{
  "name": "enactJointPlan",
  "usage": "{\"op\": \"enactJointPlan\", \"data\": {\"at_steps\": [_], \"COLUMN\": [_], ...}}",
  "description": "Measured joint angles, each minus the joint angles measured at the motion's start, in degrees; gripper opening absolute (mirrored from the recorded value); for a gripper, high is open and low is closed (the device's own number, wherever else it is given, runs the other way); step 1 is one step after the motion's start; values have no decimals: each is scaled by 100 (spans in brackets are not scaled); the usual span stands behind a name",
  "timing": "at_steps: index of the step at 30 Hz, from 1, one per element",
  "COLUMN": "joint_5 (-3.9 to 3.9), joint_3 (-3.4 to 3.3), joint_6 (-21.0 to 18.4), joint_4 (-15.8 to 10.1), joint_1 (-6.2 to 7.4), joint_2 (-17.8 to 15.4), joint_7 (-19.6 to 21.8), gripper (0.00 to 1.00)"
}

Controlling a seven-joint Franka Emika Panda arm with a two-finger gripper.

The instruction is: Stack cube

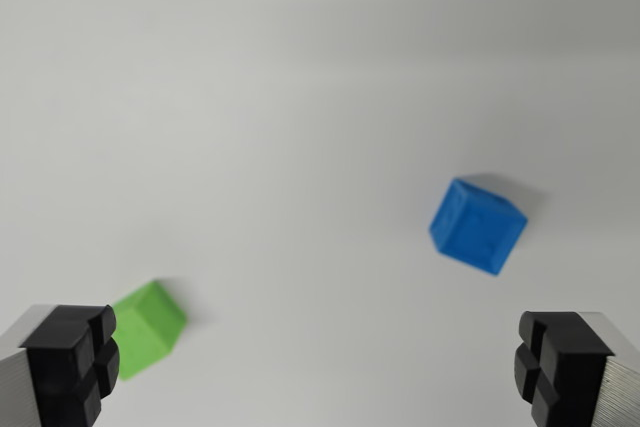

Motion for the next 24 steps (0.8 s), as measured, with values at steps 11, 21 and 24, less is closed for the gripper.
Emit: {"op": "enactJointPlan", "data": {"at_steps": [11,21,24], "joint_5": [0,0,0], "joint_3": [0,-12,-23], "joint_6": [0,50,90], "joint_4": [0,-66,-115], "joint_1": [0,0,-1], "joint_2": [0,0,-3], "joint_7": [0,14,32], "gripper": [100,100,100]}}
